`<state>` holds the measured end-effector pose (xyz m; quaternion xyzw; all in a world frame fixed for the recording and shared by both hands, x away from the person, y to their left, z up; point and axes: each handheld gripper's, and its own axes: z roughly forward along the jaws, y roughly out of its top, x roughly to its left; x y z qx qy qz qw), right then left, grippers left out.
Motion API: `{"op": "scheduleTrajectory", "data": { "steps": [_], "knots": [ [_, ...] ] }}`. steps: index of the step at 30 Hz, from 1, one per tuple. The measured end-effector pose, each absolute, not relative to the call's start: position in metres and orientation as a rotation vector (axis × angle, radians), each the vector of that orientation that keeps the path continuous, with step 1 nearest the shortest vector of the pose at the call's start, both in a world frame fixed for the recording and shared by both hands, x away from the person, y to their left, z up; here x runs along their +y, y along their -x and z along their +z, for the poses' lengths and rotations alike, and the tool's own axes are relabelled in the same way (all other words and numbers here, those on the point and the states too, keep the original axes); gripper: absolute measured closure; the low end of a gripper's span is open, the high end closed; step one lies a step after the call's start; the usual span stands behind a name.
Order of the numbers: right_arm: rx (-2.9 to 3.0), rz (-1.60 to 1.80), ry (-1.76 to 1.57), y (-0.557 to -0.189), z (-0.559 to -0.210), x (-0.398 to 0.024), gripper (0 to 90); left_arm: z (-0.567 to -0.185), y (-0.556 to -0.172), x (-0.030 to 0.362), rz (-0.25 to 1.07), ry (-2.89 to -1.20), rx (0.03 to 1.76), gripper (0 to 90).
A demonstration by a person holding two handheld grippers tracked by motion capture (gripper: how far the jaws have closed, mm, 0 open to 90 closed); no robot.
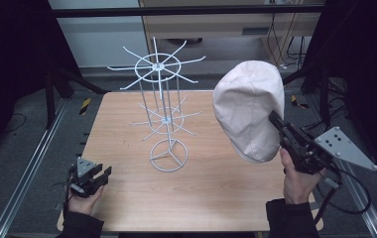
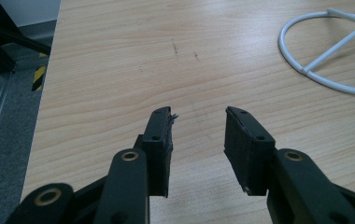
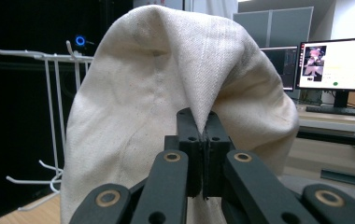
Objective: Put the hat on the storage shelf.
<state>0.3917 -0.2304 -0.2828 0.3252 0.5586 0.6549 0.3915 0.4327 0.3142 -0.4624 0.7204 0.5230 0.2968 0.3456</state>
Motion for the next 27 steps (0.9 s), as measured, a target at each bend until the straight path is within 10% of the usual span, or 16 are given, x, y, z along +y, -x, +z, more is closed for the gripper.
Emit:
{"op": "scheduleTrajectory", "data": {
  "steps": [27],
  "knots": [
    [1.33,1.766,-0.675,-0.388,-0.226,-0.196,89.3,-0.462,-0.432,0.315,0.768,-1.869,1.36,61.2]
  ]
}}
